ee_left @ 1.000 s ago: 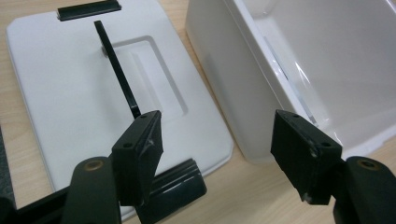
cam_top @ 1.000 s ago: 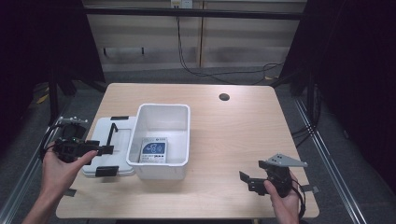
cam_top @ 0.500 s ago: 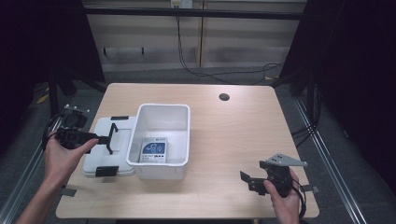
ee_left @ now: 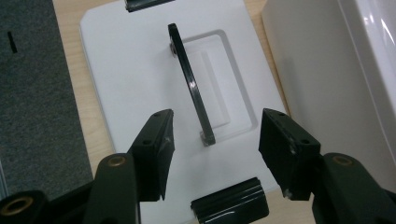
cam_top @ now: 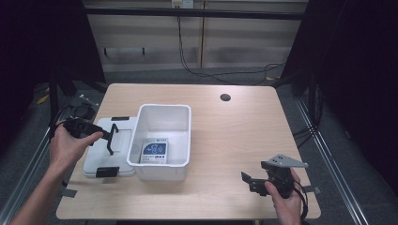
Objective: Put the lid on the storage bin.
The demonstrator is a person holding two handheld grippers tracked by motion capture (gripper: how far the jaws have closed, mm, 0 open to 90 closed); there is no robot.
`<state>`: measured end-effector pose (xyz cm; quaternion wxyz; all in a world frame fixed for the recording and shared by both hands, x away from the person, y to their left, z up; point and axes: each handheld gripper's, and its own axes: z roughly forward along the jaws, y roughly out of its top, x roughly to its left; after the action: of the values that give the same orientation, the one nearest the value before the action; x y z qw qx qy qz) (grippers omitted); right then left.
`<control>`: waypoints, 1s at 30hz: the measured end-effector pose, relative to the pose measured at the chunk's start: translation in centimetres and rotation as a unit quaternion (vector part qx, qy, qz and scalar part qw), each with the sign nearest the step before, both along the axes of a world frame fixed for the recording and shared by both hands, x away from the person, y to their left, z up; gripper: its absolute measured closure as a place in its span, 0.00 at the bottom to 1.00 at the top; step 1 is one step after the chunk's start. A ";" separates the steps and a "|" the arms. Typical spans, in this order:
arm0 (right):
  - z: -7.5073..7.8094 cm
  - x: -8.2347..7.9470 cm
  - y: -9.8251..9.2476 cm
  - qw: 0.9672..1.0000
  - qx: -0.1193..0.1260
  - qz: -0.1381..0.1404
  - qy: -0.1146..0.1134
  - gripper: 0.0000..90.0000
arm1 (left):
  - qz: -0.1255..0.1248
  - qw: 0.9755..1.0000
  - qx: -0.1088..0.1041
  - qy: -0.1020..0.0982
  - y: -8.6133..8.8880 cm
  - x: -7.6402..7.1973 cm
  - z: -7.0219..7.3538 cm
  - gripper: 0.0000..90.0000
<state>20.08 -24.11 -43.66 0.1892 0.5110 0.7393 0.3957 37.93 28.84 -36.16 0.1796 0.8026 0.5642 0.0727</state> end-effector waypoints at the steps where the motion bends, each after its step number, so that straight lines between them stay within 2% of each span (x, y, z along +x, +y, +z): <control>1: 0.0 0.0 0.0 1.000 0.000 0.001 0.001 0.16 | 0.001 1.000 0.001 0.008 0.0 0.1 -0.1 0.50; 3: 0.0 0.0 0.1 1.000 -0.001 0.000 0.002 0.16 | -0.001 1.000 0.005 0.016 0.0 0.5 -0.4 0.50; 6: 0.0 0.0 0.1 1.000 -0.002 0.001 0.003 0.16 | 0.013 1.000 0.007 0.025 0.0 1.1 -0.4 0.52; 8: 0.0 0.0 0.1 1.000 -0.002 0.001 0.003 0.16 | 0.043 0.999 0.005 0.023 0.1 1.5 -0.2 0.54; 10: 0.0 0.0 0.1 1.000 -0.004 0.001 0.003 0.16 | 0.048 0.999 0.011 0.024 0.1 2.0 -0.1 0.56; 15: -0.1 0.1 0.2 1.000 -0.006 0.004 0.004 0.16 | 0.045 0.997 0.023 0.053 -0.5 3.0 0.1 0.59; 17: -0.1 0.1 0.2 1.000 -0.006 0.003 0.006 0.16 | 0.040 0.997 0.021 0.068 -0.9 3.4 -0.2 0.59; 24: -0.1 0.1 0.2 1.000 -0.004 0.008 0.007 0.16 | 0.057 0.994 0.039 0.088 -1.4 4.6 -1.5 0.66; 26: -0.2 0.2 0.2 1.000 -0.004 0.008 0.009 0.16 | 0.062 0.993 0.038 0.089 -1.6 4.9 -1.8 0.68; 27: -0.2 0.2 0.3 1.000 -0.005 0.009 0.009 0.17 | 0.060 0.993 0.042 0.096 -1.7 5.0 -1.9 0.69; 30: -0.2 0.2 0.3 1.000 -0.007 0.010 0.010 0.17 | 0.069 0.991 0.052 0.100 -2.2 5.3 -2.3 0.70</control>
<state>20.25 -23.81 -43.85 0.1810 0.5062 0.7490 0.3872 43.20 26.64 -38.45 0.0751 0.7734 0.6285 0.0339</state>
